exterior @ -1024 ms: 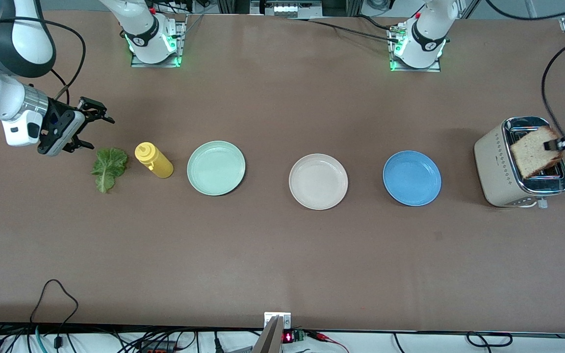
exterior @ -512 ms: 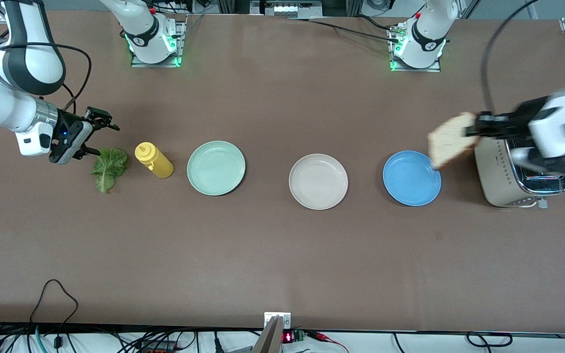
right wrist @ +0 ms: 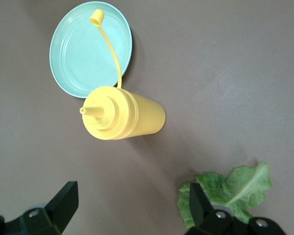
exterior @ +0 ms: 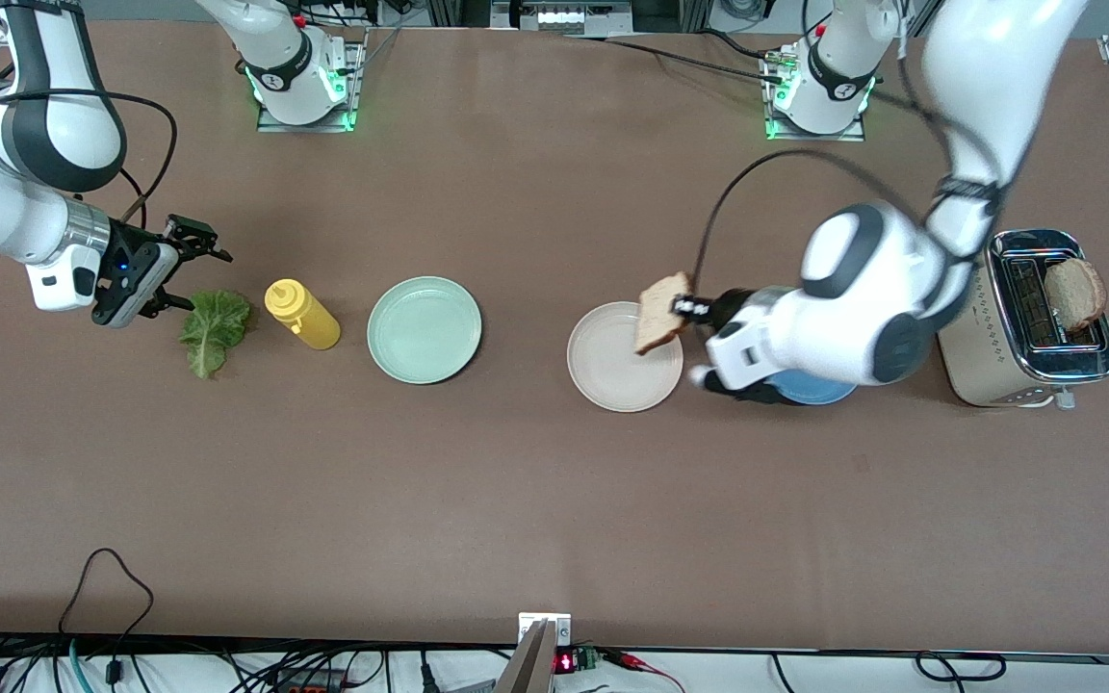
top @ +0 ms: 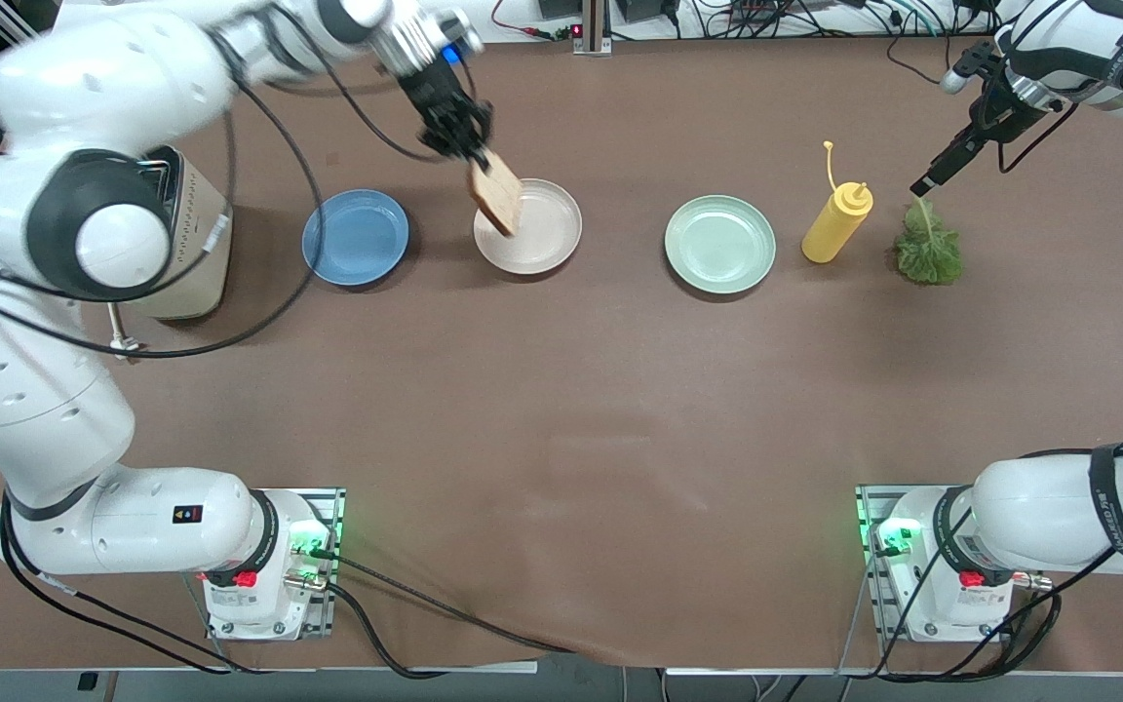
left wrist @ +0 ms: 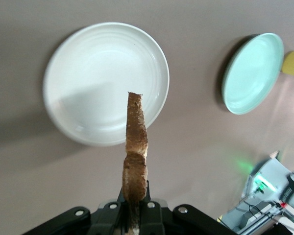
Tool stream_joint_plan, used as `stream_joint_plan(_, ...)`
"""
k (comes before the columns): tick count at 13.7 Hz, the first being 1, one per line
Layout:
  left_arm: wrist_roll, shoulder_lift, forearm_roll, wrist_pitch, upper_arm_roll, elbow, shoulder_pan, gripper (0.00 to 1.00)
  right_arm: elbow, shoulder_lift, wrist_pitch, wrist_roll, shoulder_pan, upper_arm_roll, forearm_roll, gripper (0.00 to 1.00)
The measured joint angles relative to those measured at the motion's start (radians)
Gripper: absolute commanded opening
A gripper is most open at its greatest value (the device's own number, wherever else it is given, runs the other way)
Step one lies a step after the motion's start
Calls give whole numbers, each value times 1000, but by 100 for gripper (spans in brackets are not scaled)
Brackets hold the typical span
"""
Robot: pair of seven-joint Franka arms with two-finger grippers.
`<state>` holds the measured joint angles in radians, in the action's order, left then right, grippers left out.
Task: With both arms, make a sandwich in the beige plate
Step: 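Lift the bread with the left gripper and carry it over the beige plate, then lower the bread onto the beige plate and open the left gripper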
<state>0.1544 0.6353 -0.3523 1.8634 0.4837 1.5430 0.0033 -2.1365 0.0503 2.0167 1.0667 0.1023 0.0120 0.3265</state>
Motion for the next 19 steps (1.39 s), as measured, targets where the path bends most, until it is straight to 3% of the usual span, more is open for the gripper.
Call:
stream_joint_plan(2, 2, 52, -7, 104, 0, 31, -40, 0, 11, 8, 0, 0, 1, 0, 0, 100)
stream_joint_plan(5, 14, 63, -76, 154, 0, 33, -48, 0, 18, 14, 0, 0, 2, 0, 0, 100)
stream_joint_plan(14, 18, 100, -95, 211, -12, 33, -29, 0, 42, 56, 0, 26, 28, -1, 0, 100)
stream_joint_plan(16, 18, 107, -100, 217, -12, 33, -29, 5, 49, 68, 0, 32, 28, -1, 0, 100)
stream_joint_plan(17, 18, 113, -102, 221, -12, 33, -29, 14, 52, 72, 0, 32, 28, -1, 0, 100)
stream_joint_plan(18, 18, 121, -103, 225, -12, 33, -29, 47, 54, 74, 0, 33, 29, -1, 0, 100)
stream_joint_plan(19, 18, 128, -103, 227, -13, 33, -29, 97, 57, 77, 0, 35, 29, -1, 0, 100)
